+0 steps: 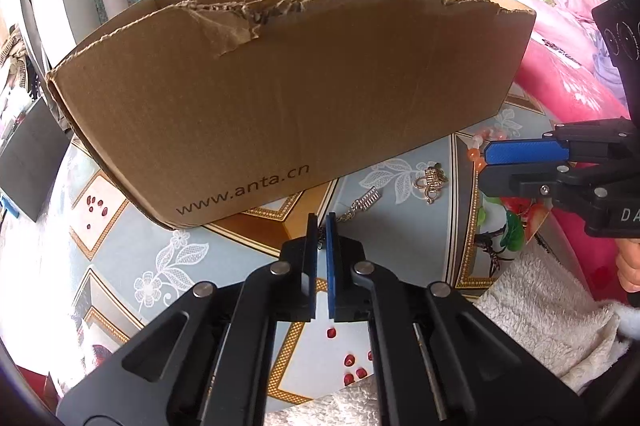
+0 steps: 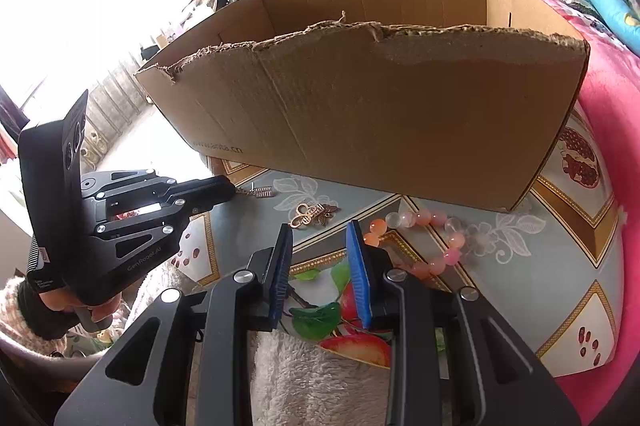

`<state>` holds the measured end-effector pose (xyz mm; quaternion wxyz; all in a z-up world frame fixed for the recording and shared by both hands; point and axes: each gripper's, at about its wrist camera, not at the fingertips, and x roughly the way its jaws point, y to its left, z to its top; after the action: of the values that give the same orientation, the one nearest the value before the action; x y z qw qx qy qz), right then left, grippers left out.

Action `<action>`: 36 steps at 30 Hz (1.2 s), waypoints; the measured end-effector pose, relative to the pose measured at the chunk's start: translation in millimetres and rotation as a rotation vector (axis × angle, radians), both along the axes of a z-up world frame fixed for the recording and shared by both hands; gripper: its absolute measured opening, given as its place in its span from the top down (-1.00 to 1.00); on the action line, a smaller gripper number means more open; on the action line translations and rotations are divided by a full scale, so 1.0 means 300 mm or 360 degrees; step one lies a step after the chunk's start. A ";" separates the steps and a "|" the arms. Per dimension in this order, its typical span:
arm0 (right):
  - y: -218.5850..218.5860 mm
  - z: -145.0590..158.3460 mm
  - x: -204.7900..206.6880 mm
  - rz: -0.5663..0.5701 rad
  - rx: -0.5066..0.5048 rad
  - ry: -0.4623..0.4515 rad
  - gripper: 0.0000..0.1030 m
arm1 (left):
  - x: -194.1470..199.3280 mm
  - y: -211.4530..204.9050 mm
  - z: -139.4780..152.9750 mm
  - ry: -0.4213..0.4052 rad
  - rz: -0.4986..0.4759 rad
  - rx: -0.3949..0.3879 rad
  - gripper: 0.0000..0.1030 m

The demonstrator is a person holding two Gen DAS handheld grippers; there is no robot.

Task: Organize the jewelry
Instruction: 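Move the left gripper to the thin metal chain and grasp it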

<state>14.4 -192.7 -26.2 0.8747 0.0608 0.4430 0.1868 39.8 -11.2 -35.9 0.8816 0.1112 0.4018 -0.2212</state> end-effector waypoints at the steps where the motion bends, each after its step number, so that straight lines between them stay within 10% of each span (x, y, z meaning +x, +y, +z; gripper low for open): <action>1: -0.004 0.001 0.001 -0.0001 0.0001 -0.0003 0.46 | 0.000 0.006 0.002 0.0005 0.0004 -0.0021 0.95; 16: 0.088 0.006 0.021 0.0123 0.0049 -0.0024 0.27 | -0.023 0.138 0.073 -0.0030 0.0167 -0.0222 0.95; 36: 0.315 -0.031 0.116 0.0212 -0.0379 -0.0060 0.43 | -0.006 0.220 0.024 0.0027 0.0187 -0.0329 0.95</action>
<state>49.1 -98.2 -35.4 0.8696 -0.0766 0.4486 0.1915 38.0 54.9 -28.6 0.8964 -0.0059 0.3902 -0.2102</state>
